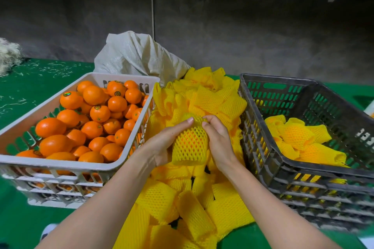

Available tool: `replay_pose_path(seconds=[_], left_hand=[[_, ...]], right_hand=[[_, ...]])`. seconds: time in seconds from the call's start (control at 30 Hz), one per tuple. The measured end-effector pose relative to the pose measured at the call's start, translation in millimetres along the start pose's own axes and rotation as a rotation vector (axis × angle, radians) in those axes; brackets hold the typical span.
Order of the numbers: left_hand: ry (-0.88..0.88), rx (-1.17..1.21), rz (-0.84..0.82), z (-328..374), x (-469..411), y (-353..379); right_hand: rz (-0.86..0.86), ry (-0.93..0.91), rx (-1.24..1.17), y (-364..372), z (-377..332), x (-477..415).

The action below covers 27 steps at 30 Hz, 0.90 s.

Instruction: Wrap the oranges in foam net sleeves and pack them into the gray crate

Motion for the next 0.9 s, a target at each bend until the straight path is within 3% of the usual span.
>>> replay_pose_path(seconds=[0.27,0.37,0.43,0.5,0.57,0.67,0.77,0.9], left_hand=[[0.126,-0.046,0.199,5,0,-7],[0.178,0.036,0.188,10,3,4],[0.173,0.033,0.213,15,5,8],[0.195,0.062,0.398,22,4,0],[0.35,-0.078,0.541,31,3,3],[0.346,-0.105,0.38,28,-14,19],[0.235,-0.043,0.387,19,-29,33],[0.454,-0.328,0.426,27,-47,82]], right_hand=[[-0.042,0.02,-0.123,-2,8,21],[-0.127,0.0,-0.012,7,10,25],[-0.046,-0.014,-0.016,4,8,22],[0.043,0.003,-0.111,-3,4,18],[0.091,0.012,-0.148,-9,-3,15],[0.125,-0.014,-0.123,-18,-19,12],[0.136,-0.082,-0.034,-35,-40,9],[0.162,-0.221,0.121,-72,-72,7]])
Point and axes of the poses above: each hand's wrist, its own x-axis away from the middle knuckle, its own y-axis out of the palm, z = x × y, the point moved 3 cm from there along -x, towards the middle knuckle, and after that the axes turned 12 degrees about -x, right-handed, at the moved point
